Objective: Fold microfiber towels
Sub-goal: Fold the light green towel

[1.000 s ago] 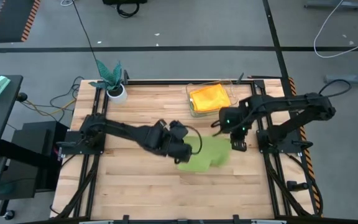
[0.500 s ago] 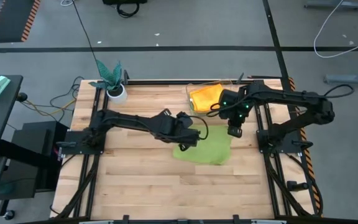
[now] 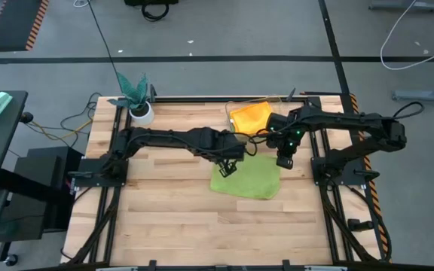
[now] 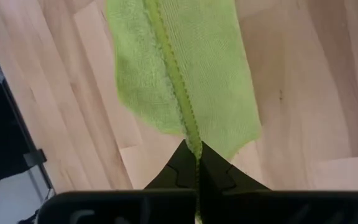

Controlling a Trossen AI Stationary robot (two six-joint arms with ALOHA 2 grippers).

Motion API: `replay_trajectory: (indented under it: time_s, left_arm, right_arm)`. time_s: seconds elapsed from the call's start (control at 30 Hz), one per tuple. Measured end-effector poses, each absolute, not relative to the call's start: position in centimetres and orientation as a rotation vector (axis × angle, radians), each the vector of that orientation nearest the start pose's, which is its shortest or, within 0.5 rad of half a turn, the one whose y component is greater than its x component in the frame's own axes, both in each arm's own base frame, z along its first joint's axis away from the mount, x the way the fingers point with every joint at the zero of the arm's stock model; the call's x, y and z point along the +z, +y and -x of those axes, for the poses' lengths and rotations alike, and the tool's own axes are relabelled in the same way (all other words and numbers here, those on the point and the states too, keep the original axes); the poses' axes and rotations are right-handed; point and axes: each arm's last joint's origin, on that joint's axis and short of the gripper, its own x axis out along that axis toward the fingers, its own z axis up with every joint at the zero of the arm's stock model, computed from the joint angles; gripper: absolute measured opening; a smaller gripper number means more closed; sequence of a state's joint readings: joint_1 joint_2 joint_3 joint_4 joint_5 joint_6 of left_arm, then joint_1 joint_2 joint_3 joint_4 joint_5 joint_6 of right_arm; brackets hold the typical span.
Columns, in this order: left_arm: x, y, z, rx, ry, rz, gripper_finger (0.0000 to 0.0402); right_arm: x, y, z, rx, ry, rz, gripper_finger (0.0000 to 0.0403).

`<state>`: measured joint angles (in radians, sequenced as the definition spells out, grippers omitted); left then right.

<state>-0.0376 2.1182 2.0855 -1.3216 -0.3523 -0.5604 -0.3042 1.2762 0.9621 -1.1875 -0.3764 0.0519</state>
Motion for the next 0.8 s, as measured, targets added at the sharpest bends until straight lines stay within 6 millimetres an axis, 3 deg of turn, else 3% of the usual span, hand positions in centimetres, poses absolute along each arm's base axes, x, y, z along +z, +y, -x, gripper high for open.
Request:
replay_trajectory:
  time_s: [0.27,0.43,0.7,0.8]
  left_arm:
    - [25.9,0.3,-43.6,0.553,1.320,0.209,0.0002]
    - [25.5,0.4,-43.9,0.517,1.326,0.230,0.0002]
    - [25.4,0.1,-44.2,0.450,1.319,0.270,0.0002]
    - [24.2,0.2,-44.5,0.419,1.325,0.292,0.0002]
  right_arm:
    - [25.6,-4.0,-18.7,-0.006,1.342,-0.539,0.0000]
    - [26.0,-3.2,-18.6,-0.017,1.324,-0.538,0.0000]
    - [23.4,-1.1,-17.5,-0.024,1.288,-0.581,0.0000]
    - [23.1,-0.1,-16.7,-0.069,1.257,-0.579,0.0000]
